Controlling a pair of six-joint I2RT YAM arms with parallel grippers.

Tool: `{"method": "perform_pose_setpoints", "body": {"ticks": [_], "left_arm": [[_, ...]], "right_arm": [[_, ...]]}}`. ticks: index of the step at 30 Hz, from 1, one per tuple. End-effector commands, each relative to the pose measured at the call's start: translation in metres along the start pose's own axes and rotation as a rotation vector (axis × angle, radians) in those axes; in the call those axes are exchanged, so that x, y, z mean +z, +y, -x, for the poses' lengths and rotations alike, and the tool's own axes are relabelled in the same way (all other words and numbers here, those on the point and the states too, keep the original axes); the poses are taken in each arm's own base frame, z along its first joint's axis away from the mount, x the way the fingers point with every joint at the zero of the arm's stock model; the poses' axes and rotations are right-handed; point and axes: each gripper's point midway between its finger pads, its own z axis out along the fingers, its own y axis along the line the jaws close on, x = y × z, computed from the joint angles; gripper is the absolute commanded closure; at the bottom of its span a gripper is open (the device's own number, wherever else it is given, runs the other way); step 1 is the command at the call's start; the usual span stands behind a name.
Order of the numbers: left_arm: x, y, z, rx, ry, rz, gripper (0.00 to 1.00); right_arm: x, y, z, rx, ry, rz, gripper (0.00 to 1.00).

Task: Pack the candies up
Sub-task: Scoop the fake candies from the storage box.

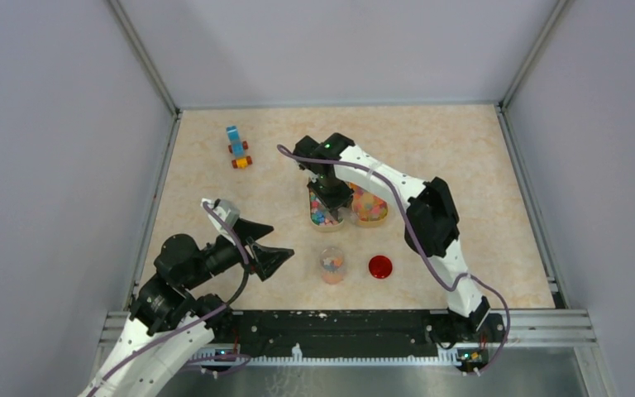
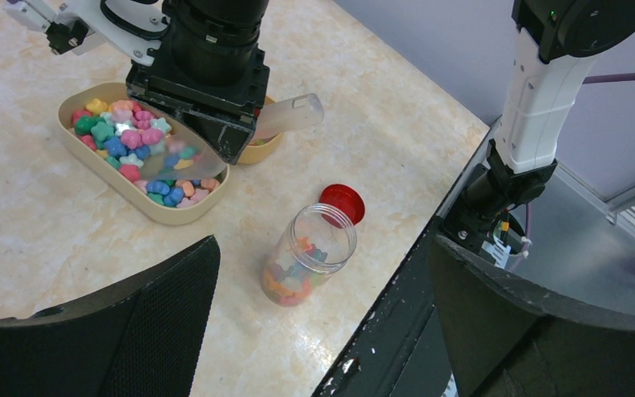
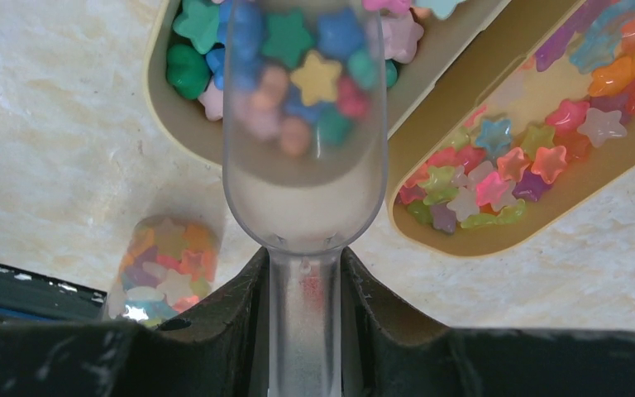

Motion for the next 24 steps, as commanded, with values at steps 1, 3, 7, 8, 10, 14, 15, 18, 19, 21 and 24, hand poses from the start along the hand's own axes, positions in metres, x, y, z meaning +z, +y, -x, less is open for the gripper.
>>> {"method": "perform_pose_setpoints", "body": {"ticks": [1, 3, 7, 8, 10, 14, 15, 18, 19, 21, 24], "left_arm": [[-0.001, -0.007, 0.012, 0.029, -0.049, -0.034, 0.01], [-0.001, -0.007, 0.011, 0.029, -0.048, -0.036, 0.01], [-0.001, -0.008, 0.012, 0.030, -0.048, -0.039, 0.01], [0.000, -0.007, 0.011, 0.029, -0.048, -0.038, 0.01], [0.000, -0.007, 0.010, 0.028, -0.044, -0.038, 0.01], [0.000, -0.007, 0.010, 0.028, -0.043, -0.037, 0.01], [0.000, -0.007, 0.010, 0.027, -0.043, -0.037, 0.01], [0.001, -0.006, 0.010, 0.026, -0.039, -0.035, 0.01], [0.001, -0.006, 0.010, 0.026, -0.039, -0.035, 0.01], [0.001, -0.006, 0.010, 0.026, -0.039, -0.034, 0.01], [0.002, -0.005, 0.010, 0.024, -0.037, -0.031, 0.01]], "right_arm": [[0.002, -0.008, 0.018, 0.057, -0.042, -0.039, 1.00], [0.006, -0.009, 0.021, 0.072, -0.051, -0.044, 1.00], [0.012, -0.010, 0.029, 0.100, -0.078, -0.048, 1.00], [0.013, -0.010, 0.030, 0.103, -0.084, -0.051, 1.00], [0.015, -0.011, 0.034, 0.114, -0.103, -0.059, 1.00], [0.021, -0.011, 0.040, 0.132, -0.128, -0.061, 1.00], [0.023, -0.011, 0.041, 0.135, -0.131, -0.061, 1.00], [0.029, -0.010, 0.042, 0.141, -0.138, -0.061, 1.00], [0.030, -0.010, 0.042, 0.143, -0.140, -0.060, 1.00], [0.033, -0.010, 0.043, 0.147, -0.148, -0.064, 1.00], [0.039, -0.011, 0.042, 0.150, -0.158, -0.069, 1.00]]}}
